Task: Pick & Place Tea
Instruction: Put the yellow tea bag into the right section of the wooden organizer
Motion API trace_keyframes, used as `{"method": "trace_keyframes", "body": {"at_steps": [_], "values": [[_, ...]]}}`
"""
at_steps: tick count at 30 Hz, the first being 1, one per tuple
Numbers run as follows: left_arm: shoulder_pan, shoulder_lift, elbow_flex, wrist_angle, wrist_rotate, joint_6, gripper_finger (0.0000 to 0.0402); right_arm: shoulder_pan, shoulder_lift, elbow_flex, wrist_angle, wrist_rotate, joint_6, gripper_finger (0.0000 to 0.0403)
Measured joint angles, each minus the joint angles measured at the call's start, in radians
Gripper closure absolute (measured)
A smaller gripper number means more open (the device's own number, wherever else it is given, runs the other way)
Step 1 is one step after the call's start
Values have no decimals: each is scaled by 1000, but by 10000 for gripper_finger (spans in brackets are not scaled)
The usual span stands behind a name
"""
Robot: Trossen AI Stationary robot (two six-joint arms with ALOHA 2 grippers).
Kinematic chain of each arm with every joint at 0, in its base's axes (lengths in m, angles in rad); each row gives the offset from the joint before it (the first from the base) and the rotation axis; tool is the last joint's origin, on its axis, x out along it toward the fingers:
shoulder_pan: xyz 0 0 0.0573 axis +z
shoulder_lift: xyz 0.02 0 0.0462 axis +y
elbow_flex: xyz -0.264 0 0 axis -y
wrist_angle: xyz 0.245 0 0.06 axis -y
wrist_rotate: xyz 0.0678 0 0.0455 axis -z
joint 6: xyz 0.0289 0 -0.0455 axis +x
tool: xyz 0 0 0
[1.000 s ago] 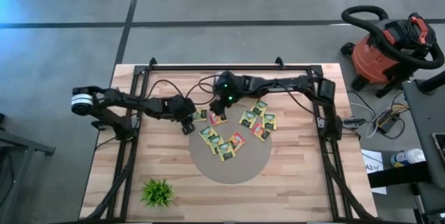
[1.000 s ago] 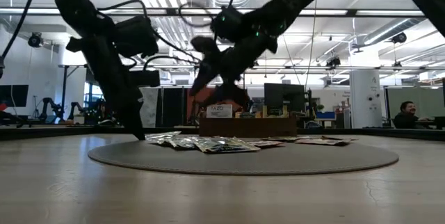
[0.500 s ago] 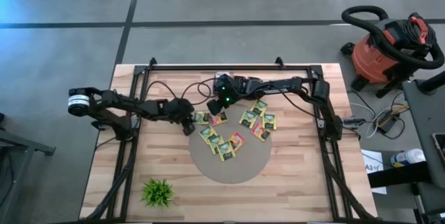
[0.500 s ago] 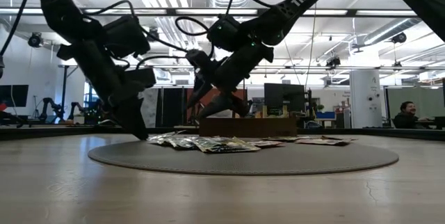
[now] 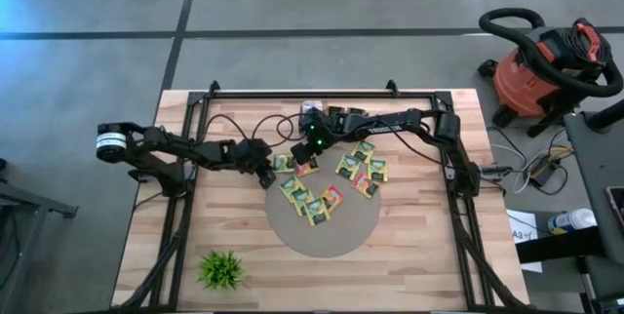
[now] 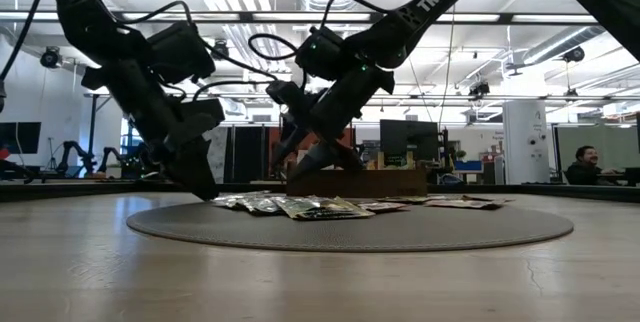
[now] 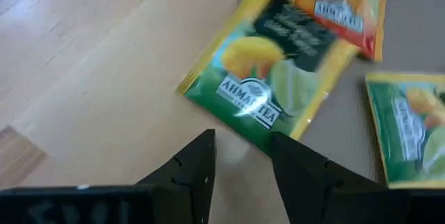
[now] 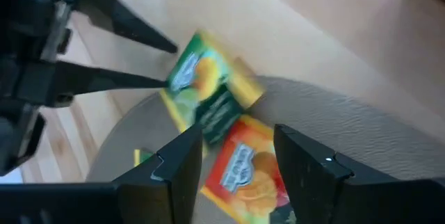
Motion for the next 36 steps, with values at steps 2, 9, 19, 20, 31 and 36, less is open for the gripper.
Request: {"method": "trace_keyframes", "body": {"at_steps": [2, 9, 19, 20, 31, 36], "values": [[0, 10, 0, 34, 0, -29, 262, 8, 0, -3, -2, 1, 0, 227], [0, 52, 5, 108, -2, -67, 262, 20, 30, -11, 1, 9, -3, 227], [-11, 115, 4, 163, -7, -96, 262, 18, 31, -14, 13, 56, -4, 227], [-11, 118, 4, 178, -7, -102, 262, 18, 31, -17, 12, 56, -4, 227], [-11, 162, 4, 303, -2, -121, 262, 18, 31, -20, 15, 55, -4, 230], [-11, 162, 4, 305, -2, -121, 262, 18, 31, -20, 17, 51, -4, 252]]}}
